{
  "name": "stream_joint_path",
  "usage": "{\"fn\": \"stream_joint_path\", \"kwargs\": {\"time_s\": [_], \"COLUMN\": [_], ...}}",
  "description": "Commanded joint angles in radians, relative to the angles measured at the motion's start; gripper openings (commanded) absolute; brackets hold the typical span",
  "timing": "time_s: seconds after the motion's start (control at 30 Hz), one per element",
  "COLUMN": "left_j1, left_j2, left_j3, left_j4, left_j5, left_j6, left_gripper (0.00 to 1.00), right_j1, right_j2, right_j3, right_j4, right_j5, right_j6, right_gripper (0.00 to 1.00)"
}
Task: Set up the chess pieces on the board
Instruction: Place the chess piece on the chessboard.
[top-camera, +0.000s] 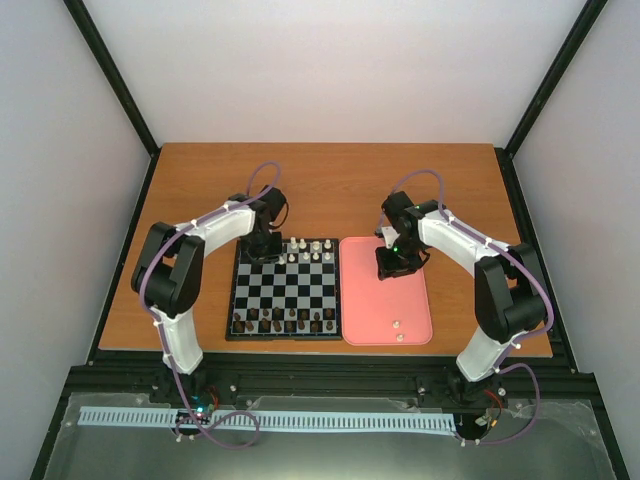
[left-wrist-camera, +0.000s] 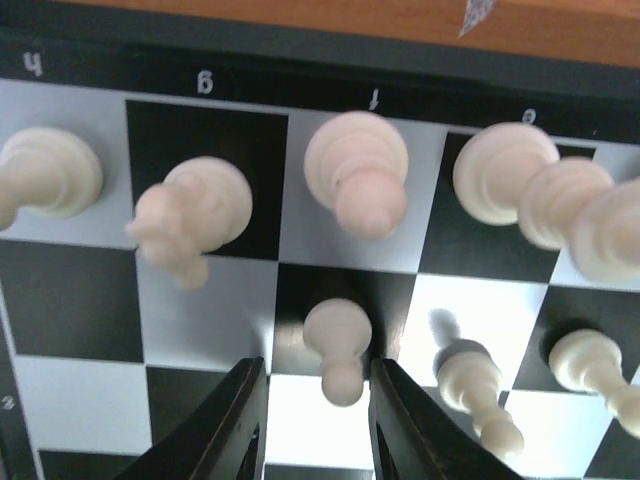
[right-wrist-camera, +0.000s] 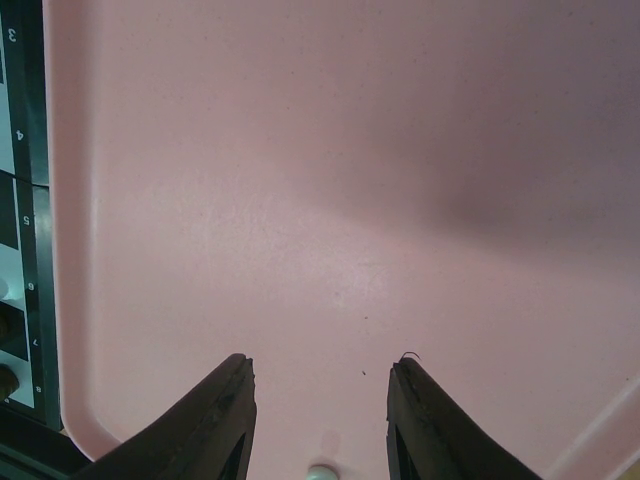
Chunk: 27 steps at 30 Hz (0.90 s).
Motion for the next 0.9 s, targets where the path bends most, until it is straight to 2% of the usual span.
{"fn": "stream_joint_path", "kwargs": {"time_s": [0.0, 0.33, 0.87], "left_j1": [0.006, 0.005, -0.037], "left_j2": [-0.077, -0.172, -0.081], "left_j3": [0.007, -0.025, -0.027], "left_j4": [-0.055, -0.085, -0.007], "left_j5": [-0.001, 0.082, 0.119], "left_j6": [-0.01, -0.023, -0.053], "left_gripper": [0.31, 0.31, 0.32], "right_j1": [-0.01, -0.009, -0.009], "right_j2": [0.001, 0.014, 0.013], "right_j3": [0.012, 0.018, 0.025], "right_j4": [0.01, 0.01, 0.004], "right_j5": [-0.011, -0.012, -0.003], "right_j6": [-0.014, -0.013, -0.016], "right_gripper": [0.38, 0.38, 0.38]}}
